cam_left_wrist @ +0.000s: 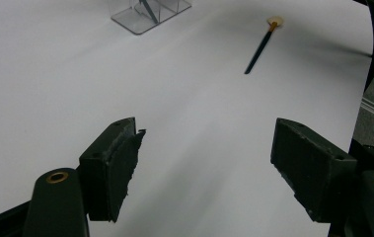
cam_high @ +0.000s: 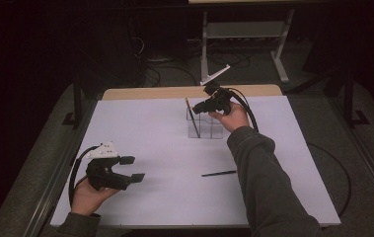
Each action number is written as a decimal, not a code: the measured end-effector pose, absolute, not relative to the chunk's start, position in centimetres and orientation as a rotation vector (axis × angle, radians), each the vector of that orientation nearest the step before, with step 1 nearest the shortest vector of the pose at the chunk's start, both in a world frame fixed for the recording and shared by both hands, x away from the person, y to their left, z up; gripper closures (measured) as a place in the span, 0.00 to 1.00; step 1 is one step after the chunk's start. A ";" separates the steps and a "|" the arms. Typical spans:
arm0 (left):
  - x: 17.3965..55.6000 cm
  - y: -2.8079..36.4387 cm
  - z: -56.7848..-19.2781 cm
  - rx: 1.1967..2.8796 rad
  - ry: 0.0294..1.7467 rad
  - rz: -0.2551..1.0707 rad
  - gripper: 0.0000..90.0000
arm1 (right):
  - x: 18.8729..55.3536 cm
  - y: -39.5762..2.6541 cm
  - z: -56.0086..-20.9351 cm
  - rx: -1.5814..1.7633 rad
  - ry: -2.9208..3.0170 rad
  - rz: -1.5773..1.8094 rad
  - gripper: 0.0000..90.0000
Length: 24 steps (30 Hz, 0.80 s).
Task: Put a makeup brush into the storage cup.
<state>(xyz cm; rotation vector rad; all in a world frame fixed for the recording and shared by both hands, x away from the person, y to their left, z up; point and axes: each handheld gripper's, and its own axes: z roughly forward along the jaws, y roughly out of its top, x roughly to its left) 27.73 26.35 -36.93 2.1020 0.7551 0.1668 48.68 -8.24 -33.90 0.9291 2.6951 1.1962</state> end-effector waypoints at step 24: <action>27.8 26.4 -37.0 2.111 0.754 0.170 0.28 | 47.5 -9.6 -32.6 0.897 2.671 1.241 0.66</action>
